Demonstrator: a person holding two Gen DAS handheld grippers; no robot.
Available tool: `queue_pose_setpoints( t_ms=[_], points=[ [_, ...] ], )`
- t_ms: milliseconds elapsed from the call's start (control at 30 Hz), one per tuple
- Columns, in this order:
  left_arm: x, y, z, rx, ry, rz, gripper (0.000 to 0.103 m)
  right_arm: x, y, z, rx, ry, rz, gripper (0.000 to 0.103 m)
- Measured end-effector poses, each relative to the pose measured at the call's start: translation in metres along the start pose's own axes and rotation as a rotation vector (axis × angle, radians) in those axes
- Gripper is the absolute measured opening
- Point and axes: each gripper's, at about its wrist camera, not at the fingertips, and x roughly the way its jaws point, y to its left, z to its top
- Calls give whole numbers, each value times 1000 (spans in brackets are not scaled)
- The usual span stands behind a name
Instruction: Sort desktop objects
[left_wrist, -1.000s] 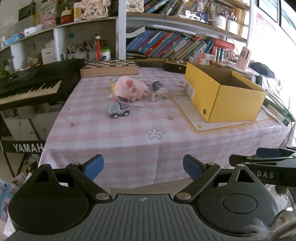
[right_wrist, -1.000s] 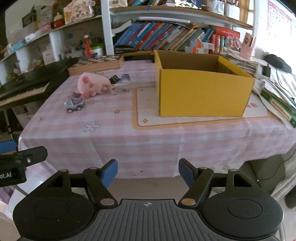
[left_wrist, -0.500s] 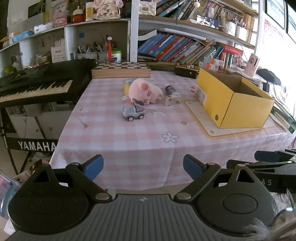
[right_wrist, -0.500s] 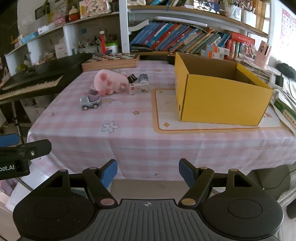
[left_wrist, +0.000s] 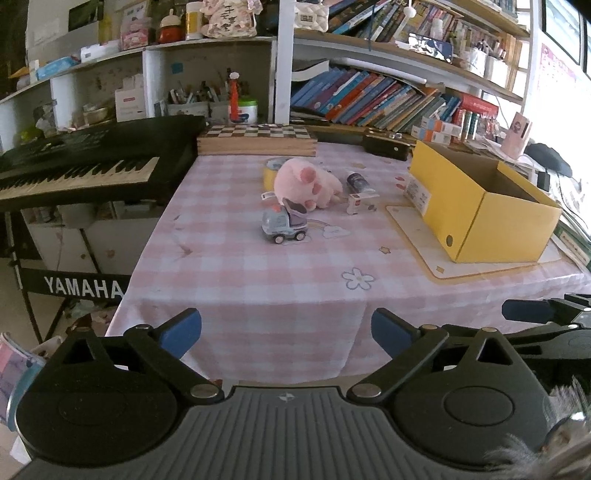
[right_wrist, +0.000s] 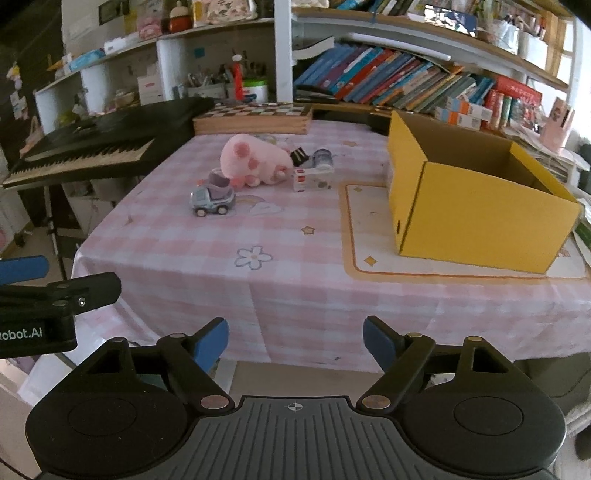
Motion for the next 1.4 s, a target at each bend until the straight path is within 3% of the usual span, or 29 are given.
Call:
queue_pose_setpoints(
  t_ms=[800,1400],
  points=[
    [69,9,46,-47,30,56,100,69,-4,63,-62,10,59,83],
    [147,-2,80,-49,66,97,100,132,-34,125,-7,-21,0,83]
  ],
)
